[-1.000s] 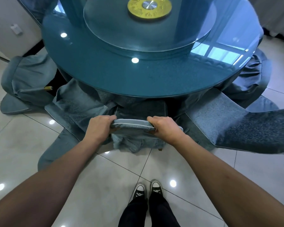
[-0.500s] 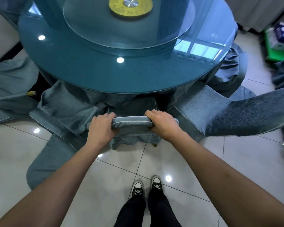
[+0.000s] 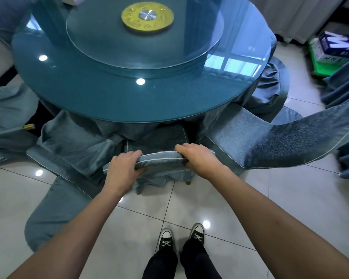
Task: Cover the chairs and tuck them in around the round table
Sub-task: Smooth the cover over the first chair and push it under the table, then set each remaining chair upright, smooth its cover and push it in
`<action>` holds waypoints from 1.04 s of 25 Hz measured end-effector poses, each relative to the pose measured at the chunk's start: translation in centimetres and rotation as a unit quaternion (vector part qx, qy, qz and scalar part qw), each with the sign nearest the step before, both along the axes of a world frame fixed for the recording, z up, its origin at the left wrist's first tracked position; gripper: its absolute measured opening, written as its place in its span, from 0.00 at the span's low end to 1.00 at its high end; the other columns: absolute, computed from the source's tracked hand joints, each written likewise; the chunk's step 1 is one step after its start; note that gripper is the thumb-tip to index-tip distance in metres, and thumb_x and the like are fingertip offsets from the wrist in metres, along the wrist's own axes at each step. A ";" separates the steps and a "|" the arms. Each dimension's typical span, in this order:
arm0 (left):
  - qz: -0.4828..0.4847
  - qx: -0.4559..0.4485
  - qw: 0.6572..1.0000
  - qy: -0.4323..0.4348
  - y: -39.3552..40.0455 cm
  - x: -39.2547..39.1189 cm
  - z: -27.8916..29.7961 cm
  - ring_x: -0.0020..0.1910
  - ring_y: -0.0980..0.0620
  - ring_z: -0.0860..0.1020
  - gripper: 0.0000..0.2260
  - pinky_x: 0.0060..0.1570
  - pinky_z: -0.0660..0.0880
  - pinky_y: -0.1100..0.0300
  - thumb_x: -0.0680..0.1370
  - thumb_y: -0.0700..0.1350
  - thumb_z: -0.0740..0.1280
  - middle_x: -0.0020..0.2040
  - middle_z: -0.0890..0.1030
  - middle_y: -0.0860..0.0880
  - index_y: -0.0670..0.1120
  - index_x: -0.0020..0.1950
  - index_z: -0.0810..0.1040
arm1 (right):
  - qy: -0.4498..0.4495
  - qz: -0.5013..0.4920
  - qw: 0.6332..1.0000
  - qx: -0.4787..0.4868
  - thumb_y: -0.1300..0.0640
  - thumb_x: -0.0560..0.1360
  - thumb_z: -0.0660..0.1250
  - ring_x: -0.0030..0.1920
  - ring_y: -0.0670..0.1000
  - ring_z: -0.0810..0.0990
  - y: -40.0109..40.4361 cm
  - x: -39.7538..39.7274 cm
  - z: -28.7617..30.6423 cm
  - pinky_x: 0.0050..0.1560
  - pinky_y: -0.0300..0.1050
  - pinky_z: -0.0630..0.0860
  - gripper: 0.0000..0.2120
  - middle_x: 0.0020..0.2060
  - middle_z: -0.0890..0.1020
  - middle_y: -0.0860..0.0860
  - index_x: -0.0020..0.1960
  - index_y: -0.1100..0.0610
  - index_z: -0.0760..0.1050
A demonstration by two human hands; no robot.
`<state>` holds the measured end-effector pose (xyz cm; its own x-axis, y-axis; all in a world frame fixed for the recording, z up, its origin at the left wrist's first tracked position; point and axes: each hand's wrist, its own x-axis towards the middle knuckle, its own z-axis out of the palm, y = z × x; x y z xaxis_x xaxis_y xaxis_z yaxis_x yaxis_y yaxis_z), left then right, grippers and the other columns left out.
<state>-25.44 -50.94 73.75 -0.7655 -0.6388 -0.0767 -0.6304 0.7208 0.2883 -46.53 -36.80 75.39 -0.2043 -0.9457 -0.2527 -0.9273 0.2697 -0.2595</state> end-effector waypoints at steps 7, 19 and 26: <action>-0.035 0.003 0.998 0.050 4.0 -4.0 2.1 0.55 0.48 0.78 0.22 0.58 0.70 0.49 0.73 0.60 0.71 0.55 0.80 0.53 0.53 0.63 0.76 | -0.011 -0.017 0.997 -0.079 0.30 0.75 0.58 0.58 0.51 0.77 3.8 -2.6 1.6 0.59 0.49 0.72 0.31 0.60 0.79 0.48 0.71 0.47 0.66; -0.010 0.000 0.992 0.127 19.6 -15.7 5.5 0.61 0.51 0.76 0.23 0.62 0.67 0.51 0.74 0.64 0.63 0.59 0.79 0.54 0.52 0.63 0.77 | 0.028 -0.094 0.990 -0.102 0.37 0.81 0.56 0.62 0.52 0.76 21.7 -18.8 5.9 0.64 0.48 0.68 0.23 0.63 0.78 0.47 0.71 0.47 0.67; -0.052 0.040 0.987 0.146 29.6 -26.7 5.7 0.59 0.51 0.77 0.20 0.62 0.67 0.53 0.75 0.61 0.67 0.58 0.80 0.55 0.51 0.61 0.78 | 0.040 -0.123 0.985 -0.111 0.38 0.81 0.56 0.61 0.52 0.76 30.9 -27.1 6.5 0.64 0.50 0.68 0.22 0.62 0.78 0.47 0.71 0.45 0.68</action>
<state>-52.12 -21.31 79.40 -0.8239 -0.5559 0.1106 -0.4351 0.7454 0.5051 -73.62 -5.95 81.88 -0.4445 -0.8956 -0.0186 -0.8613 0.4330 -0.2658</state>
